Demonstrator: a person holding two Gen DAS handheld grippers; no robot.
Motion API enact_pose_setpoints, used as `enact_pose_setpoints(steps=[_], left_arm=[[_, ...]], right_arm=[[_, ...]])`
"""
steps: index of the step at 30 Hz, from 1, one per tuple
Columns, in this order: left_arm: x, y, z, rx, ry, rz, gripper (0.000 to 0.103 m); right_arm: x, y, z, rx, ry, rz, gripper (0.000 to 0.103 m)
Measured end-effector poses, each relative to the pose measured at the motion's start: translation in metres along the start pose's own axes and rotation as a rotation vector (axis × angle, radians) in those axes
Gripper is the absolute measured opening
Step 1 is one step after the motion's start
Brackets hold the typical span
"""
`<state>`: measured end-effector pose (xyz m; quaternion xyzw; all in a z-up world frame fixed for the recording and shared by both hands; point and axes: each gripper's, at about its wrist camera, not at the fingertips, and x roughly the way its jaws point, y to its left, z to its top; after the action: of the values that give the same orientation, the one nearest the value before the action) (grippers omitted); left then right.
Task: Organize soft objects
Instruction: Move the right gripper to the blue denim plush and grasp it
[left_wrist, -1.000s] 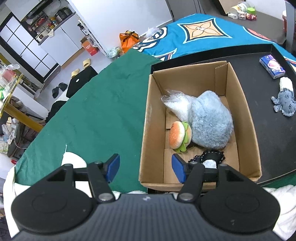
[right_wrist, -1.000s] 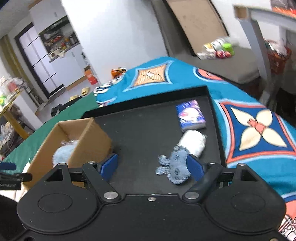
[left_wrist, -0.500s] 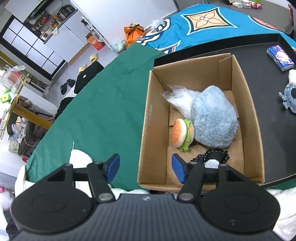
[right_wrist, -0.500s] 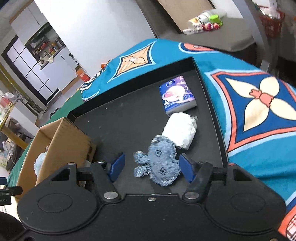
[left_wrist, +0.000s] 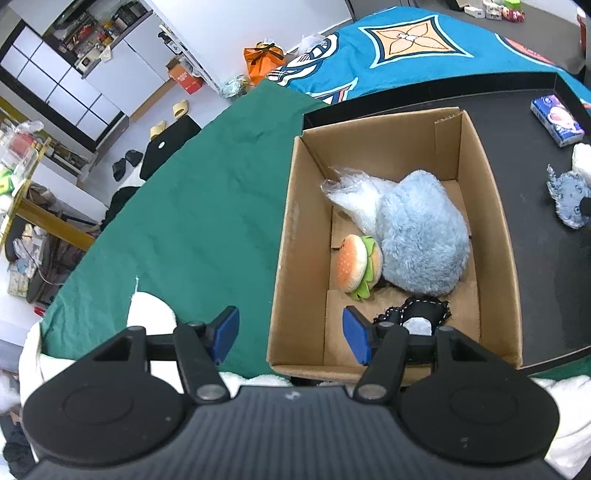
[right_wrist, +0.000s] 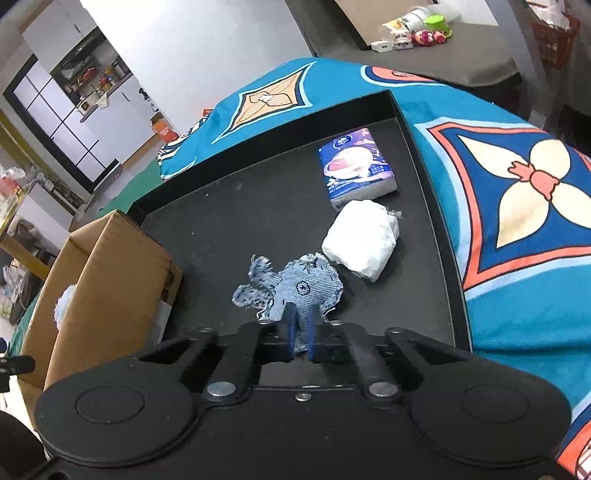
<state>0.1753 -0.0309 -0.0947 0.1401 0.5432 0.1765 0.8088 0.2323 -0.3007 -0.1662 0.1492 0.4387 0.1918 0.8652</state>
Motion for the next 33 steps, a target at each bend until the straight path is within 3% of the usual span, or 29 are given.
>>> enact_pose_setpoints(steps=[11,20,22,24,26,33], left_arm=[[-0.010,0.019,-0.009,-0.075,-0.041,-0.062,0.060],[-0.011,0.026,-0.015,-0.090,-0.063,-0.069,0.060],[-0.009,0.027,-0.014,-0.097,-0.058,-0.079,0.060],[-0.006,0.026,-0.013,-0.099,-0.052,-0.081,0.060],[-0.002,0.025,-0.011,-0.094,-0.042,-0.078,0.060],[0.012,0.024,-0.004,-0.105,-0.002,-0.087,0.060]], right_arm=[[-0.026,0.006,-0.001,-0.011,-0.059,-0.001,0.000],[-0.034,0.004,0.000,0.044,-0.090,-0.013,0.001],[-0.032,0.004,0.000,0.052,-0.091,-0.019,0.006],[-0.029,0.002,0.000,0.074,-0.080,-0.028,0.034],[-0.024,0.001,0.000,0.087,-0.078,-0.015,0.049],[0.002,-0.001,-0.001,0.088,-0.026,-0.017,0.052]])
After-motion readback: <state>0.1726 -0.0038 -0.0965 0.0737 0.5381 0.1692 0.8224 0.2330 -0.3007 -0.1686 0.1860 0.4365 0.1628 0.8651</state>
